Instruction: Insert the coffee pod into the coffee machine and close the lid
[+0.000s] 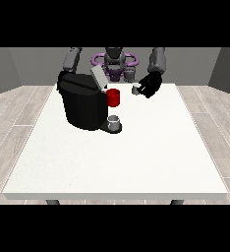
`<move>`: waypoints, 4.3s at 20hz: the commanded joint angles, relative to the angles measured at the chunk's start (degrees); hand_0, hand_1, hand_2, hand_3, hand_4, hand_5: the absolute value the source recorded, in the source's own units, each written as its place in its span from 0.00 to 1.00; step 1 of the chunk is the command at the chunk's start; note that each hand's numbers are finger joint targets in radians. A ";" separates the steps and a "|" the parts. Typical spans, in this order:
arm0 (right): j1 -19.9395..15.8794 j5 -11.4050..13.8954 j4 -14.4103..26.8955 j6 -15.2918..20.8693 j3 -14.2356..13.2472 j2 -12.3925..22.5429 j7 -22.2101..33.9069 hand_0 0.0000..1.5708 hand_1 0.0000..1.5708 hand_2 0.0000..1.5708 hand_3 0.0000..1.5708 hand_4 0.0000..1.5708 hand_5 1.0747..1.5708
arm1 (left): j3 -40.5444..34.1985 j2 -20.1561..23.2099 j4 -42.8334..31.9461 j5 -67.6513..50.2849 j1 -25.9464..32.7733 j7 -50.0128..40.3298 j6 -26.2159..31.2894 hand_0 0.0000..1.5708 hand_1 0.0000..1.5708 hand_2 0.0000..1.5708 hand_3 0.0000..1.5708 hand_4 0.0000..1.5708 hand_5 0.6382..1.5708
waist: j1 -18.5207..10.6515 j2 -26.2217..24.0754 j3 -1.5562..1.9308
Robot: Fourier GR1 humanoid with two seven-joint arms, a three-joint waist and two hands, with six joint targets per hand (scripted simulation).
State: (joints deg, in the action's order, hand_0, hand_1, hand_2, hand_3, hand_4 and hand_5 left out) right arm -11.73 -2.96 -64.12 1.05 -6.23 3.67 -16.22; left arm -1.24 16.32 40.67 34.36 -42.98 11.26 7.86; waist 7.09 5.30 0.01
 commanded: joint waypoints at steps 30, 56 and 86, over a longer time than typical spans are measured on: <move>-5.47 -2.50 0.43 -8.18 -1.15 5.88 -3.72 0.00 0.00 0.00 0.00 0.00 1.00 | -10.79 3.86 2.63 -6.92 -19.05 -12.67 6.72 0.89 0.89 0.92 0.90 0.39 1.00 | 5.61 8.51 0.01; -13.09 -1.61 4.22 -8.01 -0.06 3.65 -5.04 0.00 0.00 0.00 0.00 0.16 1.00 | -11.34 10.49 -1.82 -4.49 -24.99 -9.32 3.83 0.91 0.91 0.92 0.89 0.38 1.00 | 8.63 16.87 -0.01; 9.57 1.14 4.87 -9.56 2.63 2.59 -7.04 0.00 0.00 0.00 0.00 0.00 1.00 | -14.74 -10.30 4.74 -23.63 28.46 14.86 14.84 0.00 0.00 0.00 0.00 0.16 1.00 | -7.13 -19.45 -0.13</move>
State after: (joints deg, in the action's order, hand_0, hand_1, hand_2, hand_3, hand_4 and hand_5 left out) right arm -3.23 -4.13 -54.15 -8.93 -7.02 6.47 -26.47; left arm -14.94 5.25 46.00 12.19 -21.86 22.68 20.89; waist -0.60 -10.05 -0.06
